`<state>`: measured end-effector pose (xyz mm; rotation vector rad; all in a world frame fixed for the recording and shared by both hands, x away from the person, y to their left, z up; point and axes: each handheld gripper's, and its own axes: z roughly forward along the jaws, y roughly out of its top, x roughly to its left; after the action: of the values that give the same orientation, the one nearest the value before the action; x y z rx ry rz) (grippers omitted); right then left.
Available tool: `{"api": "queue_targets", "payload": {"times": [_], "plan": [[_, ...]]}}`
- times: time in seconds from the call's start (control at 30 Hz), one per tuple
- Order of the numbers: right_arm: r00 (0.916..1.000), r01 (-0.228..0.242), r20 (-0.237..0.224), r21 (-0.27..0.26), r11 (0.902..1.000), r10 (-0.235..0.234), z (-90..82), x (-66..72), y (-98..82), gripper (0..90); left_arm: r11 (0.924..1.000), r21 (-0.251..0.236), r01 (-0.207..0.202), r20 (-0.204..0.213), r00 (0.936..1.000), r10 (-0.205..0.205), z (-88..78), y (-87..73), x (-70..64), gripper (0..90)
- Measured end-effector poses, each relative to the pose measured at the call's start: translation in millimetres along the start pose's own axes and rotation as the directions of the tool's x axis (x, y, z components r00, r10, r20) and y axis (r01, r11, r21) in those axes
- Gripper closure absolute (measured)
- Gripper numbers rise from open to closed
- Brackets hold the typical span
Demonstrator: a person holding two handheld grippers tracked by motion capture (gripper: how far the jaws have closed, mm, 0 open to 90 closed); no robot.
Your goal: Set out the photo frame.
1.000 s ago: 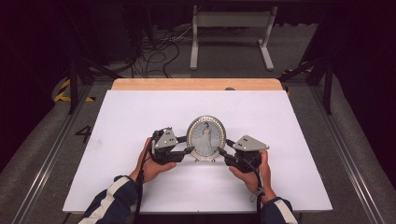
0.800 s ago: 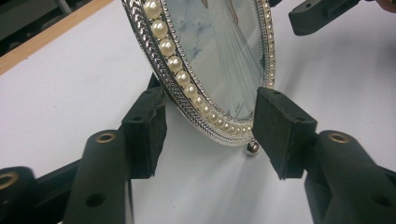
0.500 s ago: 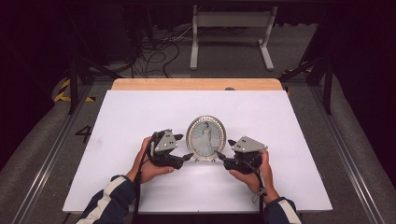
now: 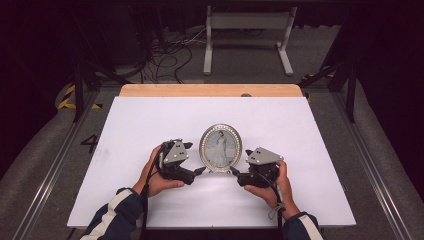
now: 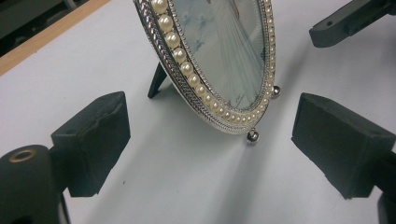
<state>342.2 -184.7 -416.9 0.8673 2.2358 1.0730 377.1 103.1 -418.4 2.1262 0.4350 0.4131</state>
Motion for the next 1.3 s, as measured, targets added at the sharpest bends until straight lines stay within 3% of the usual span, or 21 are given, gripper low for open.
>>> {"api": "queue_targets", "payload": {"times": [0.27,0.43,0.6,0.73,0.9,1.3], "plan": [[0.9996,-0.027,-0.001,-0.005,0.9996,0.027,0.4,-2.9,-3.1,14.3,0.9998,0.016,-0.010,-0.012,0.9999,0.010,-4.2,-7.3,-1.0,8.4],[0.9993,-0.029,-0.026,-0.034,0.9990,0.028,-1.0,-3.1,-3.4,11.7,0.9998,0.019,-0.006,-0.009,0.9999,0.006,-5.3,-9.8,-0.7,7.2],[0.9993,-0.035,-0.017,-0.018,0.9992,0.035,0.8,-4.3,-5.0,11.7,0.9996,0.017,-0.023,-0.011,0.9997,0.023,-5.2,-9.3,-2.4,7.3],[0.9998,-0.020,0.004,-0.035,0.9992,0.020,-1.5,-4.0,-4.5,15.3,0.9994,0.018,-0.029,-0.031,0.9991,0.030,-7.3,-10.2,-2.2,7.4],[0.9998,0.006,0.020,-0.018,0.9998,-0.005,-3.1,-5.0,-8.0,13.9,0.9988,0.026,-0.041,-0.057,0.9975,0.043,-14.4,-17.2,-4.5,8.5],[0.9987,0.025,0.043,0.014,0.9996,-0.025,-7.1,-7.3,-20.0,13.5,0.9980,0.060,-0.019,-0.086,0.9960,0.024,-33.8,-36.7,-1.4,8.4]]}}
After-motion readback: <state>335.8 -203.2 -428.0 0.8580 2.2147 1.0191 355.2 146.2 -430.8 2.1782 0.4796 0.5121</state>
